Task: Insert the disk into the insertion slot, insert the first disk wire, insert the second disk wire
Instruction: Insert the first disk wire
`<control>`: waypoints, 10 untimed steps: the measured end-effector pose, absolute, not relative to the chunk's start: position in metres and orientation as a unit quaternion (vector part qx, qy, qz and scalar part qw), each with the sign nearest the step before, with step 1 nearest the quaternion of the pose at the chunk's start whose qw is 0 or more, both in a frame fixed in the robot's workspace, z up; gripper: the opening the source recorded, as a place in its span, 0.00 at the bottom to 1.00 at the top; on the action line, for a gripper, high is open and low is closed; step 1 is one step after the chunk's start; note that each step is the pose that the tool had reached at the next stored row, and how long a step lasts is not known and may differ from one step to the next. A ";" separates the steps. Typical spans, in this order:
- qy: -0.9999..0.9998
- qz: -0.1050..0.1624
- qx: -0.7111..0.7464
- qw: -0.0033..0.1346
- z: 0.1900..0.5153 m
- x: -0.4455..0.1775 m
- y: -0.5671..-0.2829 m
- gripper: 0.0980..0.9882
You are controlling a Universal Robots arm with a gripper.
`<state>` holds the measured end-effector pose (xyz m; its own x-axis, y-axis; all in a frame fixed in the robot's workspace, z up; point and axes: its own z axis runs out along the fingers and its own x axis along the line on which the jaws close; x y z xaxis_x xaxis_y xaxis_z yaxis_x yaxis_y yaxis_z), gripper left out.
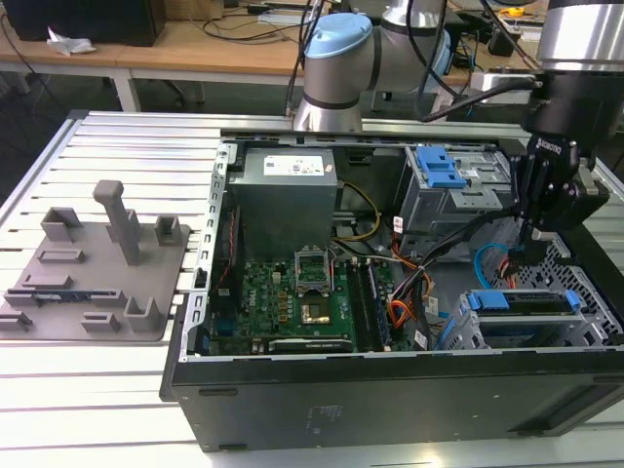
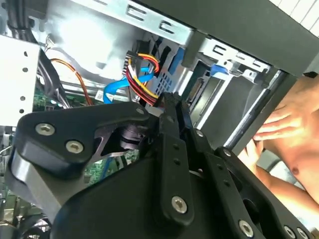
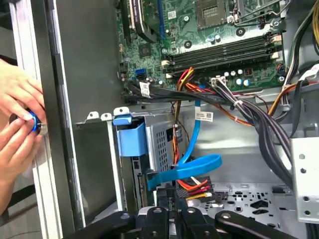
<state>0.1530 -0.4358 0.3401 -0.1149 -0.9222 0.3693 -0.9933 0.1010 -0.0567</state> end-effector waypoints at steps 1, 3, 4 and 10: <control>-0.733 0.144 0.655 0.119 0.342 0.153 -0.440 0.07; -0.734 0.139 0.655 0.114 0.348 0.153 -0.446 0.07; -0.734 0.134 0.656 0.110 0.349 0.153 -0.447 0.07; -0.742 0.081 0.662 0.062 0.350 0.154 -0.459 0.07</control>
<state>0.1539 -0.4588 0.3503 -0.1149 -0.9732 0.1991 -0.9933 0.1096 -0.0377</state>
